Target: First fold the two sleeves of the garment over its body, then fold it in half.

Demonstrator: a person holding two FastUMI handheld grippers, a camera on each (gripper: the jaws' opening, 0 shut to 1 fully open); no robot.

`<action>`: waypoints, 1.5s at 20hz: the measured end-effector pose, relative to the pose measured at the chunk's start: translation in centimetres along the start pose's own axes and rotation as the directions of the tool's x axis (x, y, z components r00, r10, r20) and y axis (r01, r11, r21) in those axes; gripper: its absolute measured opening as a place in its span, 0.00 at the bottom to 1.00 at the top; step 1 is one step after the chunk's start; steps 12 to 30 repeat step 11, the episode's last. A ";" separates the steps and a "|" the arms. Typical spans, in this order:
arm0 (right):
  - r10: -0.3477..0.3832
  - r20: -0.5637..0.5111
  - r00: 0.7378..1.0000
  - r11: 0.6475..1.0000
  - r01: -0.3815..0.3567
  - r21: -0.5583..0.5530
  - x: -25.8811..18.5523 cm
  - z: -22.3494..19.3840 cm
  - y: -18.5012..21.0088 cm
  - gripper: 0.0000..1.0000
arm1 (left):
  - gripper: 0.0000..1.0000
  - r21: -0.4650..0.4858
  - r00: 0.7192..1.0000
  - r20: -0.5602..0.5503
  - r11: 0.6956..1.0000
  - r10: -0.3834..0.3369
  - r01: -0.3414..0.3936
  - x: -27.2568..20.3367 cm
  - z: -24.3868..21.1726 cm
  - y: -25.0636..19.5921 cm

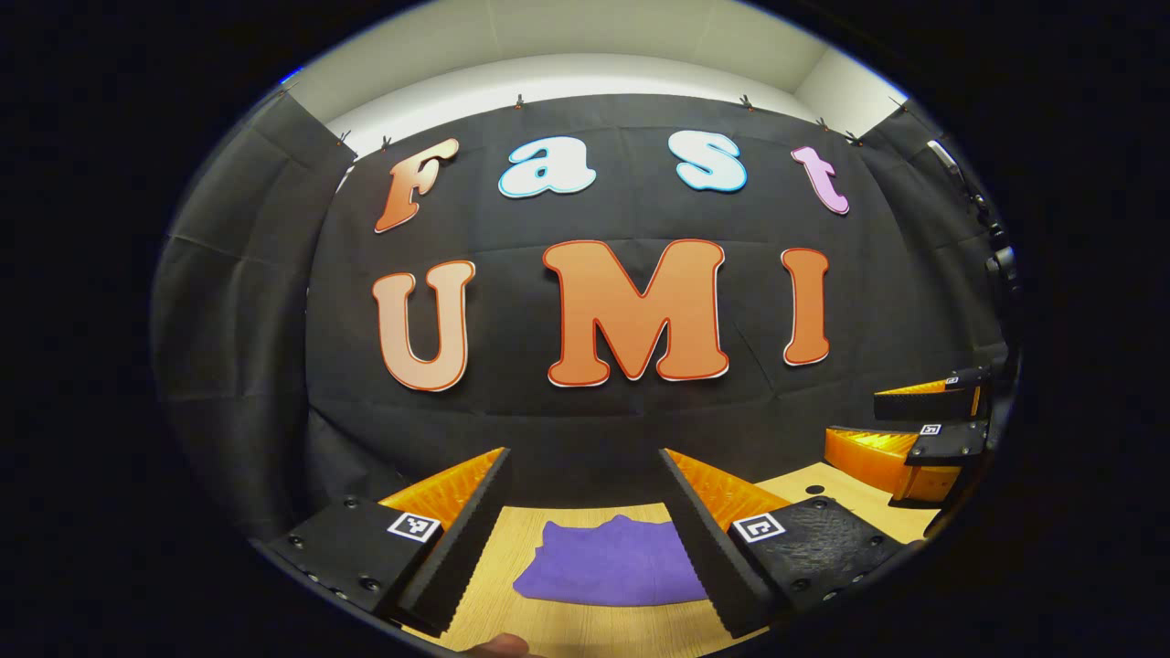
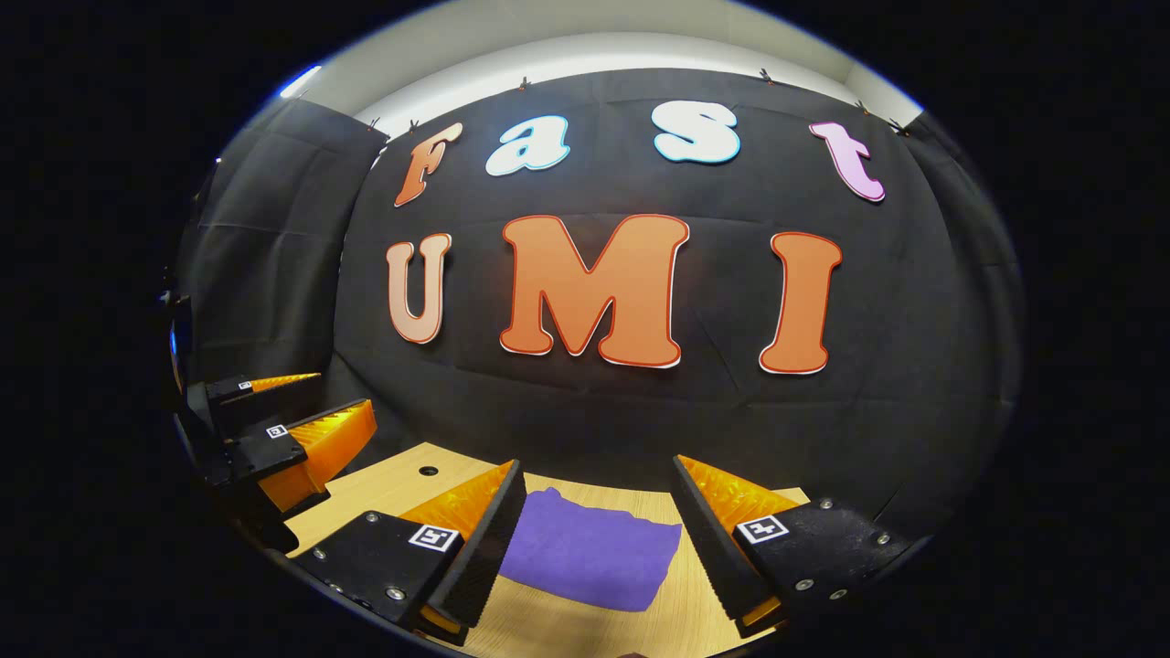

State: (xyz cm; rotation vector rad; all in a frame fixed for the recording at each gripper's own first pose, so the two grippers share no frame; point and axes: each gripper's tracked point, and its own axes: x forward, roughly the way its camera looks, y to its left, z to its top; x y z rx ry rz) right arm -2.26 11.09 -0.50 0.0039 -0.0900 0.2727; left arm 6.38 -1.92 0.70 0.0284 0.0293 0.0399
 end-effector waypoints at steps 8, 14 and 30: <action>-0.025 0.019 1.000 1.000 0.025 0.015 0.1 0.1 -0.9 0.94 | 1.00 0.005 1.000 -0.003 1.000 -0.012 0.012 0.1 -0.4 -0.2; -0.018 0.021 1.000 0.999 0.017 0.041 0.0 0.1 -0.7 0.94 | 1.00 0.002 1.000 -0.011 1.000 -0.016 0.016 0.0 -0.5 -0.4; -0.018 0.021 1.000 0.999 0.017 0.041 0.0 0.1 -0.7 0.94 | 1.00 0.002 1.000 -0.011 1.000 -0.016 0.016 0.0 -0.5 -0.4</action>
